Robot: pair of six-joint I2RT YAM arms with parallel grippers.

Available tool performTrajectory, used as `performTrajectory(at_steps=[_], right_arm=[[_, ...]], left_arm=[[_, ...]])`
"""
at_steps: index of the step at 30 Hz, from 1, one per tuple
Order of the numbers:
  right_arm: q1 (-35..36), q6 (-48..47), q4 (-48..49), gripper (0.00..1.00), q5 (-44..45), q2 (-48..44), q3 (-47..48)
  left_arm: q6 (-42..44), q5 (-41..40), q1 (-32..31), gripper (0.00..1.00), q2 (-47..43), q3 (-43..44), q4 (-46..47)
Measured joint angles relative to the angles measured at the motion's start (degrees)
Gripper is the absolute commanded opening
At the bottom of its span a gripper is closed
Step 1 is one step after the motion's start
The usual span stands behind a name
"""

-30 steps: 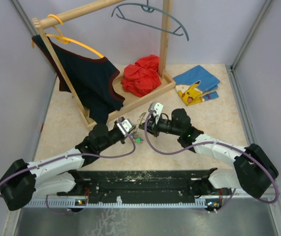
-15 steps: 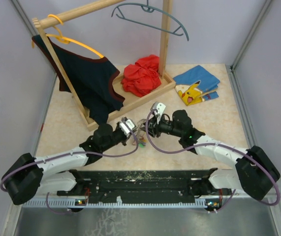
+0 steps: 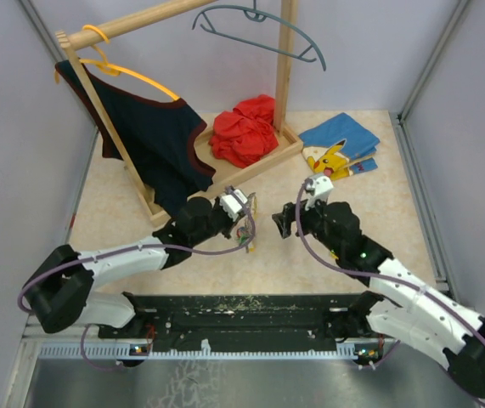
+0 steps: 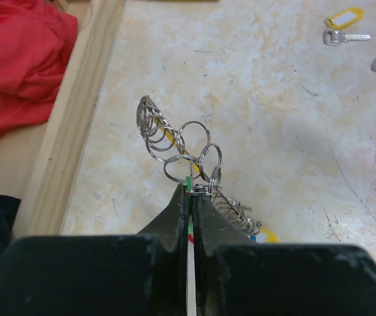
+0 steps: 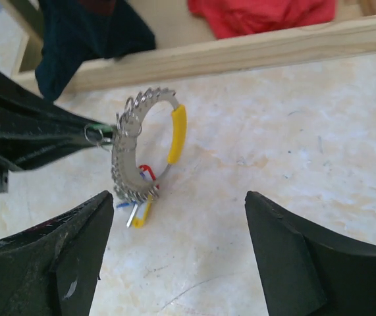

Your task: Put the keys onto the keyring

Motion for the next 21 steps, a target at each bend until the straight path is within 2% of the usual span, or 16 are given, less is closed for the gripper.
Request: performTrajectory(at_steps=[4,8,11,15,21], right_arm=[[-0.2,4.4,-1.7,0.82,5.9,-10.0,-3.4],[-0.2,5.9,-1.6,0.82,8.7,-23.8,-10.3],[-0.2,6.4,-3.5,0.82,11.0,-28.3,-10.7],[-0.2,7.1,-8.2,0.83,13.2,-28.8,-9.8],[-0.2,8.5,-15.8,0.83,17.3,-30.6,-6.7]], left_arm=[[-1.5,0.8,0.0,0.04,4.8,1.0,0.7],[-3.6,1.3,0.0,0.07,10.6,2.3,1.6],[-5.3,1.1,0.3,0.2,13.3,4.0,2.0],[-8.6,0.8,1.8,0.35,12.8,3.8,2.7],[-14.2,0.1,5.9,0.53,5.1,-3.0,3.4]])
